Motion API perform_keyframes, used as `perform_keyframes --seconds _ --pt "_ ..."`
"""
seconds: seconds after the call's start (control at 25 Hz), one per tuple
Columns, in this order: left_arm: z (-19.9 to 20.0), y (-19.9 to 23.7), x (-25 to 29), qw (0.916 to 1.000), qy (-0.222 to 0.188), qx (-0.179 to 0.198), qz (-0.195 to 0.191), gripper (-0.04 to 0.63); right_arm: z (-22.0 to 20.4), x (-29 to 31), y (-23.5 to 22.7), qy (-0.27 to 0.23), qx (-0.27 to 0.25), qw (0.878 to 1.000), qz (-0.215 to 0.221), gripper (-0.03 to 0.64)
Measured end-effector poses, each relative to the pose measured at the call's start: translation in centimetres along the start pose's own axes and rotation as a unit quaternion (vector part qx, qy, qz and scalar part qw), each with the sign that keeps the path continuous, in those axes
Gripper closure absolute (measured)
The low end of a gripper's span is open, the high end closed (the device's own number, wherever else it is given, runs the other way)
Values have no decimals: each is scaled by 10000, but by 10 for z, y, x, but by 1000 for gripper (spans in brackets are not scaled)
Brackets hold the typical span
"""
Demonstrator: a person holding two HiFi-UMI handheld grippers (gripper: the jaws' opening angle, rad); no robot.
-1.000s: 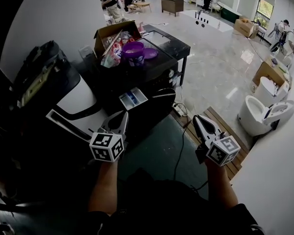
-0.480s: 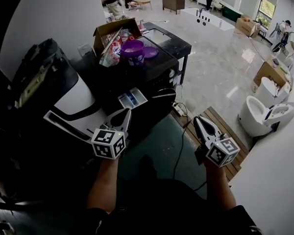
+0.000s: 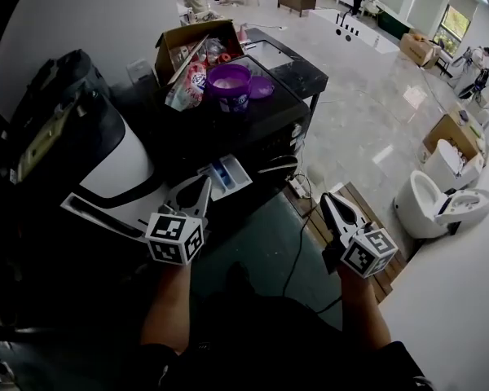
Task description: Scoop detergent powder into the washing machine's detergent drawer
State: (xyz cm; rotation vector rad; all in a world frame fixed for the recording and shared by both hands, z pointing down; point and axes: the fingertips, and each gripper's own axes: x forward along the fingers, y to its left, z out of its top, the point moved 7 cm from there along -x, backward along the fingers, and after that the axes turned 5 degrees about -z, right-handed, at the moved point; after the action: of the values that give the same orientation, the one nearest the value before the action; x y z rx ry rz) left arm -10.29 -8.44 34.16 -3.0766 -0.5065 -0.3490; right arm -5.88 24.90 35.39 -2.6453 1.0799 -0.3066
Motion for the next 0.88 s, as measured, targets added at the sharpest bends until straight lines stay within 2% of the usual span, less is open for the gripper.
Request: perform_keyframes --seconds 0.12,0.4,0.64,0.88 --pt "0 29 19 10000 25 -6 74 588 6 37 -8 109 -52 9999 -36 597" --pt "3 81 64 9992 187 357 75 588 14 118 -9 382 -252 9989 -52 597" --pt "2 108 81 9994 148 283 -126 588 17 171 1 427 -228 9988 119 597" --pt "4 126 84 9994 173 231 -211 588 22 192 11 415 -288 9986 155 597"
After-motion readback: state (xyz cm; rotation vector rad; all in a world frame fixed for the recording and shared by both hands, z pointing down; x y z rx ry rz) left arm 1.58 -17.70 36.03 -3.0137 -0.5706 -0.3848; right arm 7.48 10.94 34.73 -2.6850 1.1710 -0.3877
